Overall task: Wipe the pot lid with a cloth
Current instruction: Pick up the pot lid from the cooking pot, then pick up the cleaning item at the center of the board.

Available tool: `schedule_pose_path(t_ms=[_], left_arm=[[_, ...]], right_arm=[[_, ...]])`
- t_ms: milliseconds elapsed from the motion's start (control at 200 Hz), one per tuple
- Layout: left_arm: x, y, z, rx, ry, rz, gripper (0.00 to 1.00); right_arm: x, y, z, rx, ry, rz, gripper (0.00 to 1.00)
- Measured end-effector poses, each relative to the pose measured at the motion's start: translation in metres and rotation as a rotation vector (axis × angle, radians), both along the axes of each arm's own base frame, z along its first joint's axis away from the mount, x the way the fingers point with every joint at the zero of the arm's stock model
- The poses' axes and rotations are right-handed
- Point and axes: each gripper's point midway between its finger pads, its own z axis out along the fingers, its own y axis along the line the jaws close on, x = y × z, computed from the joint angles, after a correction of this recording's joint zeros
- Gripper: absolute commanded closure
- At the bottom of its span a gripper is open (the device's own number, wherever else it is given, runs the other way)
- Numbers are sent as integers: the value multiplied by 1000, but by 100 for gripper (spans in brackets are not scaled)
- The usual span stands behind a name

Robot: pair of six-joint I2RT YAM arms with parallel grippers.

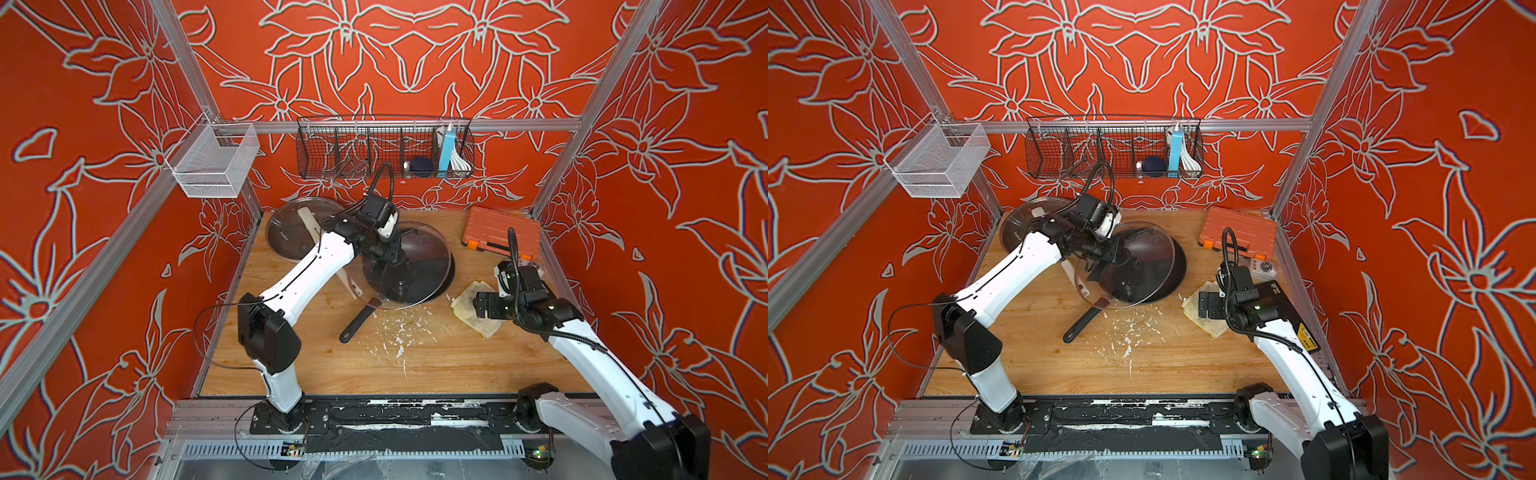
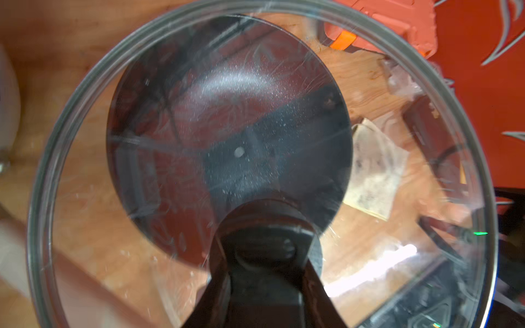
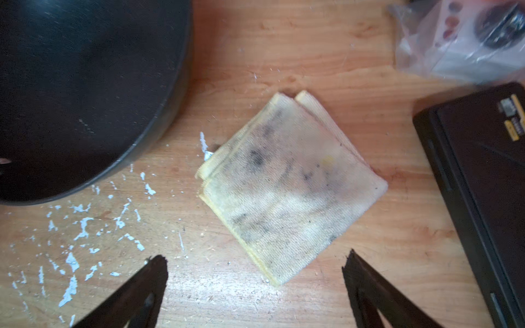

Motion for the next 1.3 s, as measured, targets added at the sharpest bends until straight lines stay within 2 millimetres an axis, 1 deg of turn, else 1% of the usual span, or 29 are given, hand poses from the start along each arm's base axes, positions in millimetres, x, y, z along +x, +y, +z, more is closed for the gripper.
schedule_pose_path(t_ms=[105,195,380,530,656,726,871,976,1176,1301], left_arm=[[-12,11,10,-92,13,44,100],[-19,15,14,-170,33,65,100],[-33,8,16,-297,91,48,100],[-33,1,30,-381,85,28,100],[-35,-3,37,-418,83,15,100],[-36,-5,39,-430,86,9,100],[-36,-8,44,-461,94,3,100],[-36,-9,48,-486,98,1,100],[-32,-10,57,-536,99,4,100],[-30,-11,62,-563,100,6,100]], right_arm=[[3,-2,-16,-16,72,-16,1],[7,-2,-28,-32,121,-25,2],[23,-3,-44,-78,185,-44,6],[41,-5,-54,-120,226,-65,10],[51,-7,-64,-143,253,-82,10],[53,-7,-71,-145,270,-84,10],[51,-5,-87,-134,323,-87,4],[49,-4,-93,-127,345,-86,2],[50,-4,-99,-97,359,-105,2],[47,-4,-107,-92,382,-110,8]])
